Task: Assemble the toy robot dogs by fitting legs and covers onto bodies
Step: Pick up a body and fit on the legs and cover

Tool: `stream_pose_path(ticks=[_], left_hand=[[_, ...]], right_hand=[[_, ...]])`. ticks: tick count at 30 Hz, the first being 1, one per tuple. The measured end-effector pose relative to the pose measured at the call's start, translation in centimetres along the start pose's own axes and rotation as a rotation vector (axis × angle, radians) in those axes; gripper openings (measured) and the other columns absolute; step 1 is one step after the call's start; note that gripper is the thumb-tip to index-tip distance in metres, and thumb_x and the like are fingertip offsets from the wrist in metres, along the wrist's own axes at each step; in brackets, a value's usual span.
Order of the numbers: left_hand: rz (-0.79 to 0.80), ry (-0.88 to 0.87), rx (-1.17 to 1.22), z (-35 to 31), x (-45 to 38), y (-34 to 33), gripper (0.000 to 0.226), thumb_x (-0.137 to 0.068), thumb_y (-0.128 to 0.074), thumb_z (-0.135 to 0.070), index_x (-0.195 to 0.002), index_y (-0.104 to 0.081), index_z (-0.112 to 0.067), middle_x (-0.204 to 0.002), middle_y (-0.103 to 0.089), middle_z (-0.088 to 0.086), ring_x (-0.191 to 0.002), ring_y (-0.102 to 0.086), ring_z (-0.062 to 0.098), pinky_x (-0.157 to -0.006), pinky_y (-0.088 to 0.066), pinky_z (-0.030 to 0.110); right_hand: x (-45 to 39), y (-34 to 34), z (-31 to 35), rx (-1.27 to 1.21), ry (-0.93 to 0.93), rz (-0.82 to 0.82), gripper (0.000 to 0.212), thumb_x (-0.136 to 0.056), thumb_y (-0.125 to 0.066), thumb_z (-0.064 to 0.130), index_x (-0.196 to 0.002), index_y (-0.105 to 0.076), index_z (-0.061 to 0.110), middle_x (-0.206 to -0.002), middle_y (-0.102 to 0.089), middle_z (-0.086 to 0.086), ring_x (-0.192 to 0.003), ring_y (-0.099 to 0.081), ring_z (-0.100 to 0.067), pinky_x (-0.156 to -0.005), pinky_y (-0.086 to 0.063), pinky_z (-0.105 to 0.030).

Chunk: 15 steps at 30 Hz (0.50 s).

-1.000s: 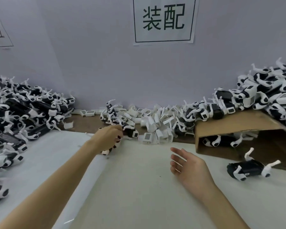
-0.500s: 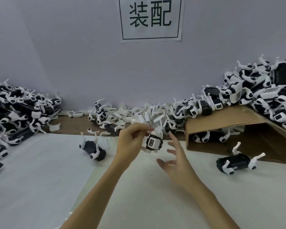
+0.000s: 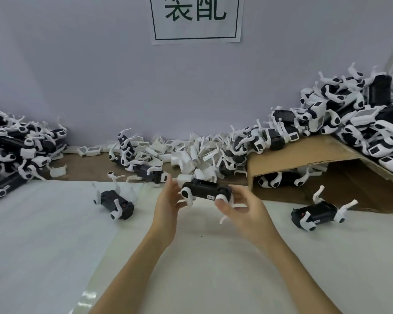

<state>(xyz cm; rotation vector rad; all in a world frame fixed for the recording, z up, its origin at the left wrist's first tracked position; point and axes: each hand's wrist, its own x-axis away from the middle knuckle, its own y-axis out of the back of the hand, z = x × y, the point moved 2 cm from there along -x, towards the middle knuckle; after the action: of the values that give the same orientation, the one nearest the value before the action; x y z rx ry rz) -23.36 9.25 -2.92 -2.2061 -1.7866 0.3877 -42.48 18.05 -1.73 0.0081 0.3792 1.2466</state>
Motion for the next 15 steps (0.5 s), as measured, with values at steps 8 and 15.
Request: stream_pose_path(ticks=[8, 15], left_hand=[[0.155, -0.079, -0.220, -0.1, 2.1, -2.4, 0.056, -0.087, -0.069, -0.067, -0.100, -0.066, -0.013, -0.075, -0.062, 0.001, -0.081, -0.065, 0.026, -0.088, -0.055, 0.044], [0.167, -0.018, -0.169, -0.4, 2.2, -1.8, 0.058, -0.091, -0.066, -0.062, -0.117, -0.075, -0.009, -0.080, -0.063, 0.007, -0.085, -0.067, 0.027, -0.078, -0.054, 0.035]], right_hand=[[0.5, -0.2, 0.7, -0.268, -0.233, -0.056, 0.067, -0.071, -0.069, 0.069, -0.103, -0.077, 0.011, -0.092, -0.079, -0.008, -0.087, -0.076, -0.020, -0.066, -0.056, -0.023], [0.7, -0.2, 0.6, -0.171, -0.209, -0.050, 0.065, -0.075, -0.067, 0.069, -0.097, -0.076, 0.009, -0.092, -0.079, -0.004, -0.088, -0.076, -0.018, -0.066, -0.058, -0.021]])
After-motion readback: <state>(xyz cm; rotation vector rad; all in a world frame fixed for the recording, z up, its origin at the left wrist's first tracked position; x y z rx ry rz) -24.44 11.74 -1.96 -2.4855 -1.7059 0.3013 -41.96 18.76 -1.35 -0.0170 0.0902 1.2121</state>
